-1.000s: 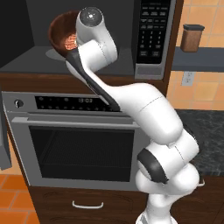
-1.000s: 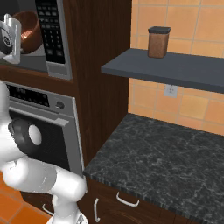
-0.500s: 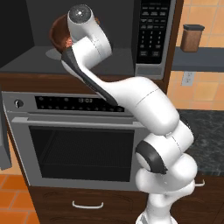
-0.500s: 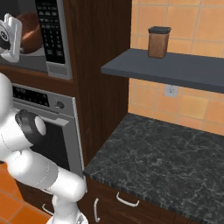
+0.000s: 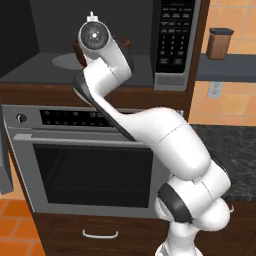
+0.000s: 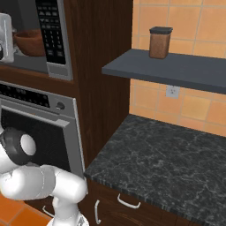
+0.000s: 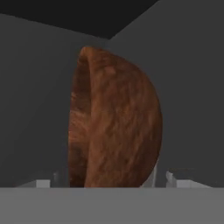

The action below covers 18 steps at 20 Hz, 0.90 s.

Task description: Open the microwave, place the bowl with waffle inside the microwave, then close the microwave door and turn it on.

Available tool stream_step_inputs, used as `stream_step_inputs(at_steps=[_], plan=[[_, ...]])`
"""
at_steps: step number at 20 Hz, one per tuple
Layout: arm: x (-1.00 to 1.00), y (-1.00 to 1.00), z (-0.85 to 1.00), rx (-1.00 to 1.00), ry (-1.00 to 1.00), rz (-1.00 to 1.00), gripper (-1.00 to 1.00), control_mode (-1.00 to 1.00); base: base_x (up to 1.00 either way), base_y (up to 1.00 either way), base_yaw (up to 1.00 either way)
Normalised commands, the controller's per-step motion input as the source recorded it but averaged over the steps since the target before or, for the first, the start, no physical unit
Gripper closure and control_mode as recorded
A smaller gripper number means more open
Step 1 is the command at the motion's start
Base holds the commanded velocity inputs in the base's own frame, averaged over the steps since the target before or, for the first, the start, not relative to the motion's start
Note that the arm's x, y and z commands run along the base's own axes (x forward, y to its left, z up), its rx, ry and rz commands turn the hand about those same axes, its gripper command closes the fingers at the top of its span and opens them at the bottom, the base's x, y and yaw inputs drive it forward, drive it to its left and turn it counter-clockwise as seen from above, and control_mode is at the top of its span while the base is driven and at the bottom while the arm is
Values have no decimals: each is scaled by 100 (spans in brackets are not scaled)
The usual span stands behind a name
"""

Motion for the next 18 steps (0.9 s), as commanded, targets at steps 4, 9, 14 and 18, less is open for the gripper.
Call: stream_step_inputs(at_steps=[4,9,14,18], plan=[[-96,12,-56,-6,-21,0,-100,-100,0,0,0],[-98,16,-22,-15,-25,0,-100,-100,0,0,0],[-16,3,-16,-18,-3,0,-100,-100,0,0,0],[-87,11,-17,-31,-37,0,-100,-100,0,0,0]])
